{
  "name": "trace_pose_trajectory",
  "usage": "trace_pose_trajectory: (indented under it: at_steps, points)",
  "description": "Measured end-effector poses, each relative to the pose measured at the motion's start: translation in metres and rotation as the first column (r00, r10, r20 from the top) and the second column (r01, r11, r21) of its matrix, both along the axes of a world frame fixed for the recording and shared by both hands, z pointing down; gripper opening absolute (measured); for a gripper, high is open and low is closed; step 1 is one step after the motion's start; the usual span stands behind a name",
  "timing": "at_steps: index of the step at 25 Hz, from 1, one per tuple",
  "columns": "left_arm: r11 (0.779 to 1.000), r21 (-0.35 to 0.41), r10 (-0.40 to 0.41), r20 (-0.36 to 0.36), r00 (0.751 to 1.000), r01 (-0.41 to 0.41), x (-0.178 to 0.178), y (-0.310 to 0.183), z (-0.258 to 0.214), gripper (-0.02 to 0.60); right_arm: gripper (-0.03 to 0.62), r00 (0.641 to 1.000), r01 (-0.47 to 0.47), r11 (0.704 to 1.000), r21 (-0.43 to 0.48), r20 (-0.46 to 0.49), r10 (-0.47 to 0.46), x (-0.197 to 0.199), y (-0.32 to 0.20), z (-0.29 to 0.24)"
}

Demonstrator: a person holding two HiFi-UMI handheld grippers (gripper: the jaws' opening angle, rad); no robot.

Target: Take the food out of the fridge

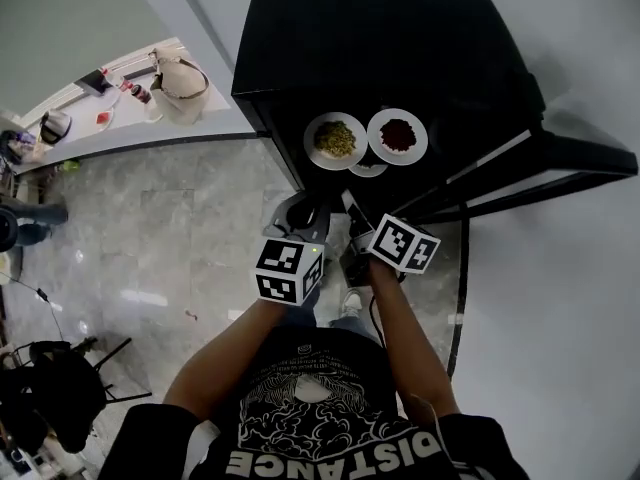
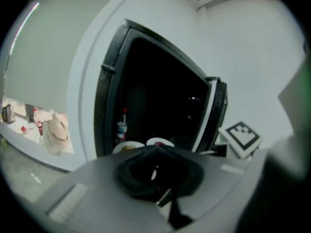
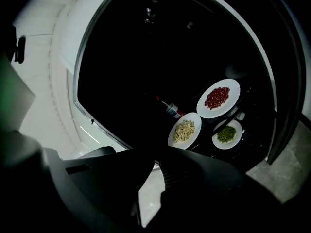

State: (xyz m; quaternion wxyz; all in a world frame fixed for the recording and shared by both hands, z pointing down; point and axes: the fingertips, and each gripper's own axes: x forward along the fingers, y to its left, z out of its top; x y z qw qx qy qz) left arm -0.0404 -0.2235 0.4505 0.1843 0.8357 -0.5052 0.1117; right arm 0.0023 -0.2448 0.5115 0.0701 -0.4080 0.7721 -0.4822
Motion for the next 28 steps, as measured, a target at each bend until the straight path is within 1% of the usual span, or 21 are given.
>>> trace_pose_trajectory:
  at_steps: [7,8,10,12,14,19,26,28]
  points:
    - [0.996,-0.002,-0.087,-0.011,0.996,0.087,-0.010,0.000,0.017,0.003,0.006,0.992,-0.021,0.999,-0.047,0.122,0.027,-0.006,-0.020,0.034]
    - [0.996,-0.003,-0.093,-0.012,0.996,0.093,-0.011,-0.001,0.019,0.003,0.016,0.990,-0.022,0.998,-0.054,0.138,0.029,-0.007,-0.022,0.038]
    - [0.995,-0.004,-0.103,-0.009,0.995,0.103,-0.013,-0.002,0.020,0.003,0.080,0.986,-0.012,0.997,-0.077,0.167,0.025,-0.012,-0.026,0.049]
    - [0.994,-0.008,-0.113,-0.007,0.994,0.113,-0.016,-0.001,0.022,0.003,0.084,0.982,-0.008,0.994,-0.113,0.189,0.029,-0.017,-0.029,0.061]
    - [0.992,-0.014,-0.123,-0.006,0.992,0.122,-0.019,-0.002,0.024,0.003,0.084,0.976,-0.020,0.988,-0.155,0.212,0.053,-0.019,-0.034,0.074]
    - [0.988,-0.030,-0.155,-0.005,0.988,0.155,-0.032,-0.006,0.032,0.003,0.087,0.940,-0.051,0.969,-0.243,0.316,0.129,-0.025,-0.053,0.091]
    - [0.982,-0.048,-0.184,-0.007,0.983,0.184,-0.044,-0.011,0.037,0.003,0.087,0.892,-0.074,0.939,-0.336,0.399,0.212,-0.030,-0.067,0.101]
    - [0.981,-0.052,-0.187,-0.006,0.982,0.186,-0.046,-0.012,0.038,0.003,0.064,0.878,-0.072,0.930,-0.361,0.420,0.231,-0.031,-0.069,0.102]
